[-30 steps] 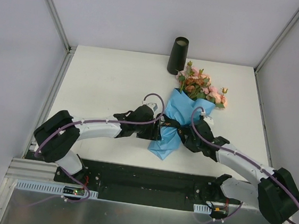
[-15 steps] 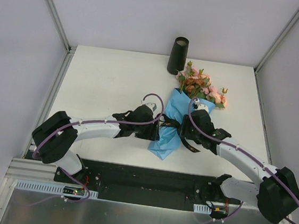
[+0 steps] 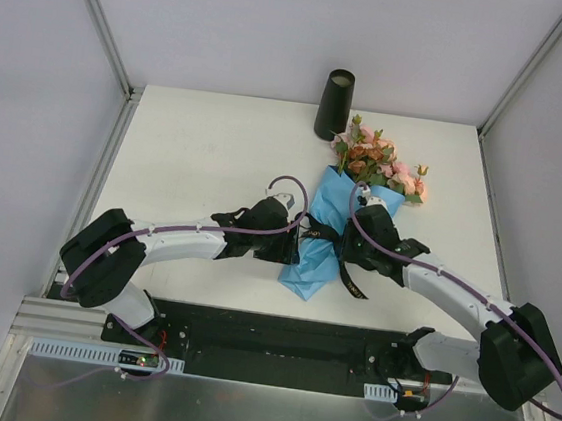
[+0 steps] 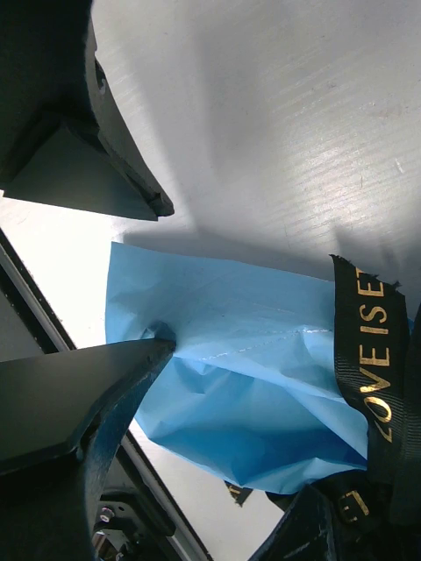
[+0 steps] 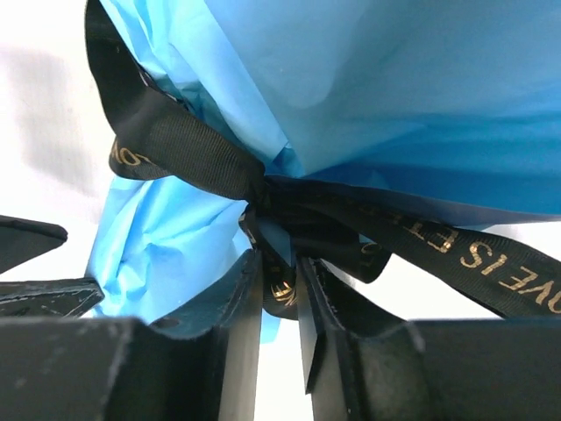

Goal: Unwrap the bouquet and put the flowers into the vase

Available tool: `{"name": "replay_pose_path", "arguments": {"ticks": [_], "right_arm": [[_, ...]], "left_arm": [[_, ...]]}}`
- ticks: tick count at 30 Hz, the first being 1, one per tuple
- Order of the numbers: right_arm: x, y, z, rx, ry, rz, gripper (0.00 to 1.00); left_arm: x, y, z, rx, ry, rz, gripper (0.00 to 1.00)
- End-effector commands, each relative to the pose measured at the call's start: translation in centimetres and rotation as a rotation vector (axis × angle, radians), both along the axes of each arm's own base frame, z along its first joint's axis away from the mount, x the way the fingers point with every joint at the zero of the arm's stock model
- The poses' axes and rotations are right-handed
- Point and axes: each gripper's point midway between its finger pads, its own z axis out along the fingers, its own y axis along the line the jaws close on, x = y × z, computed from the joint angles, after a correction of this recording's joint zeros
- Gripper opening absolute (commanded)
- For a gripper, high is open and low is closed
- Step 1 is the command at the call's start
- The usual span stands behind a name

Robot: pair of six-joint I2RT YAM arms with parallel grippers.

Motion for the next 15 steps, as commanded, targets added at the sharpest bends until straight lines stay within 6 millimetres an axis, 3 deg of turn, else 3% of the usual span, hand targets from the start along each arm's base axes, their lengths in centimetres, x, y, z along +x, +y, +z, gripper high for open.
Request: {"name": "replay_pose_path", "arguments": {"ticks": [1,4,15], "right_arm": [[0.1,0.9,2.0,0.087,-0.024,-0.016,0.3],[-0.3,0.9,2.1,0.108,0.002,-0.048,0.43],[0.0,1.0,1.0,0.119,0.016,-0.09,0.43]], "left_arm": [[0.4,-0.2,0.5,0.011,-0.031,0.0,0.59],[0.4,-0.3,0.6,0.006,-0.028,0.003,0.59],[0.5,-0.8,0.8,-0.004,-0.021,-0.01,0.6]]}}
